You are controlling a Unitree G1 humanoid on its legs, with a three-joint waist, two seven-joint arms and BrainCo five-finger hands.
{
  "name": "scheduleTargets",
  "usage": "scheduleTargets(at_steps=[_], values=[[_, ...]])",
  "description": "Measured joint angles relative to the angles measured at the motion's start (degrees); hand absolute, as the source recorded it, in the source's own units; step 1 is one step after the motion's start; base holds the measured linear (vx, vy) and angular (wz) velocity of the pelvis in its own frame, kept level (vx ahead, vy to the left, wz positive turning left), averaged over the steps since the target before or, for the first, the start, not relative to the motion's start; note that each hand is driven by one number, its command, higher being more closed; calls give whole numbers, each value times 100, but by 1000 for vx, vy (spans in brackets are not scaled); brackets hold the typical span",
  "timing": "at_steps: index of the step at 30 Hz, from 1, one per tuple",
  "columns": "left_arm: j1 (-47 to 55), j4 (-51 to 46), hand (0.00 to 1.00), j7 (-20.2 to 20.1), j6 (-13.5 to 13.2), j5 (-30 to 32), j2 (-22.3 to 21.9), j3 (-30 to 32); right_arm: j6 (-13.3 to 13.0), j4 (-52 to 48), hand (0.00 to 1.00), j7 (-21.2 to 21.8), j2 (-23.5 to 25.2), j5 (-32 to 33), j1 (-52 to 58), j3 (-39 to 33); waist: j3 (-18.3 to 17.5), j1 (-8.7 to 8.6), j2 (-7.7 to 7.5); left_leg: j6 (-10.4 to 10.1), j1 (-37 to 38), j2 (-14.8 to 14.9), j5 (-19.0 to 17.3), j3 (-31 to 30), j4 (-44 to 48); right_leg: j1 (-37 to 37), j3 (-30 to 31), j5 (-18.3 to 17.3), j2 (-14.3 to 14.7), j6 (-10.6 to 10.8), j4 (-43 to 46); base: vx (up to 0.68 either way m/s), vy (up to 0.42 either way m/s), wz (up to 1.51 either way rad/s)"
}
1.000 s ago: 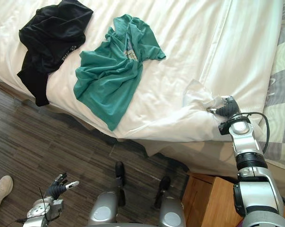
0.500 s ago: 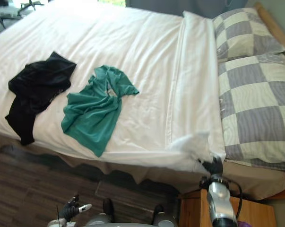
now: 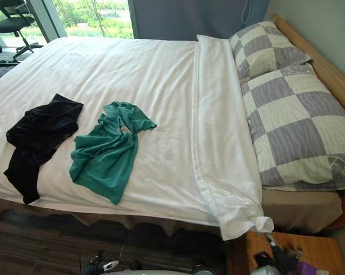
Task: Tidy the bed and pick cloth on bed and put in laundry
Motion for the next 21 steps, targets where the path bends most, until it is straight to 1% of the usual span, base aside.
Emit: scheduleTargets(at_steps=[1,3,4,5,6,8,9,11,12,13,14,16,18,19,21], values=[[37,-24,0,-6,34,-12,-12,56,-61,-381,100,1,-30,9,74,-212,-41,-21,4,-3,17,-13,-23,36,0,-1,7,10,-19,25,0,83,15,-13],[91,-188,0,-7,90,-15,-28,169,-177,-1326,100,78,-157,7,181,-435,-129,-57,-16,10,52,-31,-40,96,0,-2,38,8,-41,30,2,79,15,-13],[104,-234,0,-7,103,-16,-28,184,-175,-1548,100,141,-211,3,187,-510,-154,-78,-63,9,45,-31,-44,99,-1,-6,42,8,-45,33,-2,72,3,-4],[114,-255,0,-4,122,-17,-26,200,-173,-1897,100,281,-319,-5,128,-518,-235,-116,-65,-4,44,-30,-57,101,-1,-5,43,8,-55,32,-6,61,1,0],[120,-267,0,-6,159,-17,-27,188,-160,-2183,100,526,-371,-1,34,-467,-282,-135,-110,-12,50,-31,-62,101,0,-5,35,7,-53,31,-9,56,4,-1],[119,-304,0,-13,261,-16,-38,141,-80,-2488,100,924,-427,-17,-137,-287,-312,-150,-154,-12,52,-56,-59,93,0,-3,24,6,-40,31,-9,16,2,0],[119,-313,0,-13,277,-16,-55,132,-23,-2566,100,1047,-457,-25,-196,-188,-314,-151,-156,-12,54,-59,-59,89,1,0,21,5,-34,31,-9,-3,-11,4],[119,-321,0,-14,398,-15,-74,28,140,-2658,100,1581,-529,-20,-490,245,-326,-143,-120,-9,53,-81,-57,39,1,20,-8,4,-51,32,-9,-19,-3,8],[119,-321,0,-13,416,-15,-72,11,163,-2658,100,1693,-529,16,-558,348,-326,-141,-105,-8,52,-86,-56,18,0,30,-20,0,-54,36,-9,-30,8,15],[120,-321,0,-12,455,-15,-60,-88,266,-2658,100,1985,-540,239,-715,553,-333,-133,-66,-5,49,-99,-55,-64,1,59,-57,-7,-62,43,-13,-36,7,18],[119,-321,0,-14,492,-15,-60,-115,332,-2657,100,2166,-576,429,-842,732,-339,-116,-30,-3,38,-105,-56,-127,1,71,-101,-16,-68,42,-15,-26,2,22],[109,-321,0,-12,509,-17,-47,-179,379,-2656,100,2317,-706,753,-1052,1049,-343,-111,25,-1,12,-115,-53,-248,0,67,-213,-30,-76,41,-14,-10,-3,31],[83,-327,0,-16,550,-19,-4,-390,382,-2623,100,2333,-900,1007,-1358,1389,-335,-47,87,18,-87,-131,-18,-417,1,52,-361,-32,-91,42,-36,-31,1,37],[13,-335,0,-10,592,-25,17,-511,365,-2602,100,2277,-983,1066,-1521,1523,-310,9,99,36,-176,-144,6,-507,1,28,-438,-31,-102,43,-54,-52,11,38],[-61,-347,0,-7,647,-42,29,-676,287,-2509,100,2134,-1097,1063,-1911,1716,-258,17,144,96,-440,-167,94,-626,2,-146,-502,-28,-132,39,-12,-47,22,34]])
